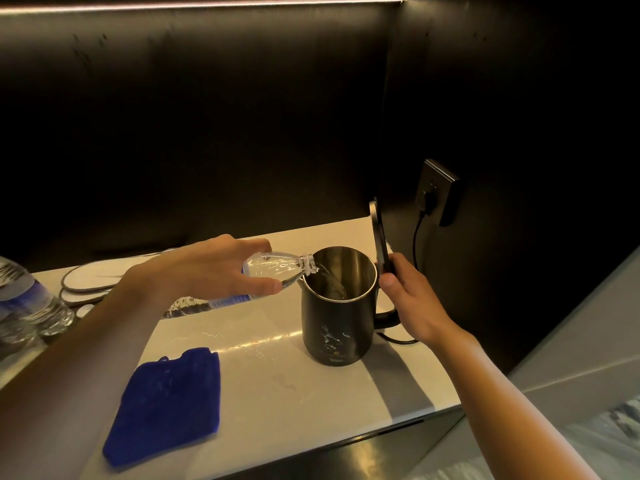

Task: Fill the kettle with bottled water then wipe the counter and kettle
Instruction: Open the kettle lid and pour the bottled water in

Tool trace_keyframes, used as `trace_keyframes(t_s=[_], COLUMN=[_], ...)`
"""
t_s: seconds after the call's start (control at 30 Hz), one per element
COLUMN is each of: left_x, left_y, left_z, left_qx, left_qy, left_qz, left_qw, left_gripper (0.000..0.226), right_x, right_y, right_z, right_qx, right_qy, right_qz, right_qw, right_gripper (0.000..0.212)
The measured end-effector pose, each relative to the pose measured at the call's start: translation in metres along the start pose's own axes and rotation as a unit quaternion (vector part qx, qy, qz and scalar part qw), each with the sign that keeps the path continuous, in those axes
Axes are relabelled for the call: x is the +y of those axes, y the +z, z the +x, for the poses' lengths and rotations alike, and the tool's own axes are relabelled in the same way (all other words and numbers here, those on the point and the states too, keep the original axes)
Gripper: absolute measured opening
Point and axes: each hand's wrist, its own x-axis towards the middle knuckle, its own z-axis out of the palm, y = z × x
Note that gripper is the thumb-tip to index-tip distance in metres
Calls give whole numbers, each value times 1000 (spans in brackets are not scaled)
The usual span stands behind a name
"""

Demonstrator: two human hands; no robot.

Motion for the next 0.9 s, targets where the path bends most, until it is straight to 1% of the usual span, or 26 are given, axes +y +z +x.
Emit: trace_keyframes(t_s=[0.07, 0.17, 0.27, 0.37, 0.47, 0.73, 0.9], left_x=[2, 4, 6, 9, 11, 9, 8], left_y=[-4, -10, -13, -15, -17, -17, -16], left_z=[0, -1, 0, 2, 3, 4, 4], left_qx=[-9, -13, -11, -7, -9, -6, -5], left_qy=[1, 3, 5, 4, 4, 5, 4], left_qz=[12, 28, 35, 45, 48, 62, 61], left_qw=[1000, 1000, 999, 999, 999, 998, 998], left_gripper=[88, 94, 92, 85, 85, 79, 82], right_x=[0, -1, -1, -2, -4, -5, -6], right_y=[0, 1, 1, 0, 0, -1, 0], right_z=[0, -1, -1, -2, -2, -3, -4], right_qx=[-2, 0, 0, 3, 5, 3, 2], right_qy=[2, 5, 6, -5, -7, -6, -1], right_qz=[-6, -7, -5, -6, -5, -4, -5], right_qw=[1000, 1000, 1000, 1000, 1000, 1000, 1000], right_gripper=[70, 61, 64, 81, 86, 87, 87])
